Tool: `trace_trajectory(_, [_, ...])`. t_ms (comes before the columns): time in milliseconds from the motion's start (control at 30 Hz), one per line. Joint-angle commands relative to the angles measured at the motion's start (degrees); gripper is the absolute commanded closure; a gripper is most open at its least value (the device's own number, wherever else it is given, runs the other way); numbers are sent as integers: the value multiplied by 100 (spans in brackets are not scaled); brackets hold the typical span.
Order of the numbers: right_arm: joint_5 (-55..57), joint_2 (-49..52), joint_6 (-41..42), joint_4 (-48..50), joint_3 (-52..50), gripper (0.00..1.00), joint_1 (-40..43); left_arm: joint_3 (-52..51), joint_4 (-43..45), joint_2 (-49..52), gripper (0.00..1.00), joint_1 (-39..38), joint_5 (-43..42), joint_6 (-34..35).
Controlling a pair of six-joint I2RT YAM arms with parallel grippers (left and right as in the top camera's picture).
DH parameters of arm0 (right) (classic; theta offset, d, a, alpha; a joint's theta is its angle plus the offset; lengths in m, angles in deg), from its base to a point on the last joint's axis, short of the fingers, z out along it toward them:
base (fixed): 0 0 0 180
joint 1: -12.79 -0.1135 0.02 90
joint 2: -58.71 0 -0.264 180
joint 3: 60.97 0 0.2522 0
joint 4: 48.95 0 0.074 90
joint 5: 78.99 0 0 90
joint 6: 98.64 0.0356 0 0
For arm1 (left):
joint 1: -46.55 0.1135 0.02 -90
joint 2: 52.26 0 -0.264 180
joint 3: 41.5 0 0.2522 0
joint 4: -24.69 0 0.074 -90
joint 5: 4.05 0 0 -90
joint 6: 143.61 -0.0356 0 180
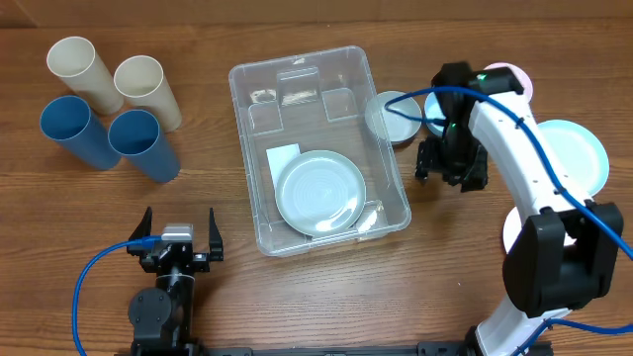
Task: Pack container
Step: 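Move the right gripper to the light blue plate and grip its rim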
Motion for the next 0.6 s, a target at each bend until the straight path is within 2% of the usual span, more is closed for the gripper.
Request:
trace_trajectory(0, [-291,-20,44,24,-118,27,-256,-17,15,-46,0,24,-11,-127])
trace_trajectory(267, [-431,-22,199,260,-118,28,-964,-17,17,-46,0,24,-11,-127])
trace_trajectory(433, [-549,-22,192,702,-118,28,-835,-17,15,-44,0,24,-11,-127])
trace_trajectory(567, [-468,-22,192,1088,-55,27,-267,-17,17,-44,0,24,-11,-127])
